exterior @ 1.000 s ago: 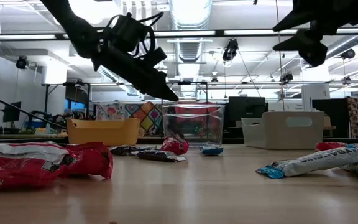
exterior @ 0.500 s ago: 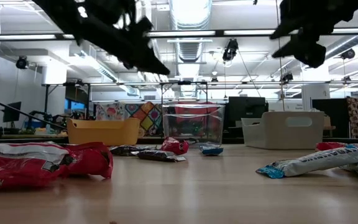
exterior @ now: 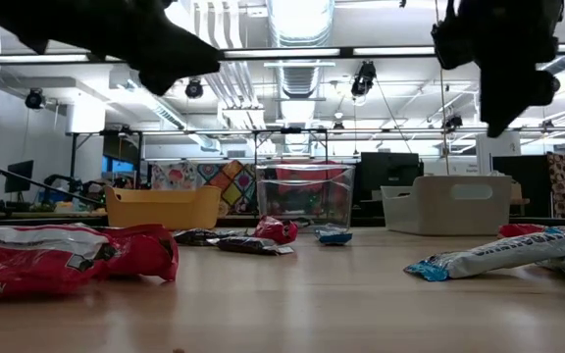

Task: Sort candy
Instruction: Put the red chocolate into the gray bin

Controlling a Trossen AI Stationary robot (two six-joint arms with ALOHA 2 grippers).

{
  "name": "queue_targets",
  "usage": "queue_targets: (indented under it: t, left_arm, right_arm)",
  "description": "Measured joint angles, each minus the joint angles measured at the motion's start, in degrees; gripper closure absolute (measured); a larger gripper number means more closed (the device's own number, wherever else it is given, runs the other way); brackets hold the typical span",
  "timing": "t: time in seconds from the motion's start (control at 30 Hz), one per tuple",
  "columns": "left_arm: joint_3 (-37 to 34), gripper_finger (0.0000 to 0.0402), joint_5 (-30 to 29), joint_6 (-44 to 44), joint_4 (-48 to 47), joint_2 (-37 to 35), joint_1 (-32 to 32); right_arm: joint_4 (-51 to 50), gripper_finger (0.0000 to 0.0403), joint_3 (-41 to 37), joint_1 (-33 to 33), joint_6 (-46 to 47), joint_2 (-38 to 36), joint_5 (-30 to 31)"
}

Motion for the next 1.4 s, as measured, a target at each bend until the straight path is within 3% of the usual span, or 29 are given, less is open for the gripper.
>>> queue_targets:
  t: [0.2,0.43,1.0,1.17,1.4]
  left_arm:
    - [-2.16,0.029,-0.01,-5.64,-2.65,-1.11,-3.98]
    - [-2.19,0.029,-0.03,-8.44,-5.73,-0.04,-5.24]
    - [-2.18,0.029,-0.12,-8.15,-5.8,0.51,-5.23]
    - [-2.17,0.029,-0.17,-8.15,-5.8,0.51,-5.23]
    - [-2.17,0.029,-0.23,-7.74,-5.81,0.51,-5.23]
  right_arm:
    - [-6.42,0.0216,2.57,3.03,2.65,6.27,-3.0]
    - [-6.29,0.0181,2.25,5.64,2.91,12.94,-5.11]
    - [-6.07,0.0186,2.1,6.28,3.22,25.3,-6.05]
    - [-5.76,0.0219,1.99,6.27,3.04,28.23,-6.04]
    - [-5.55,0.0322,2.08,6.26,2.91,29.63,-6.15]
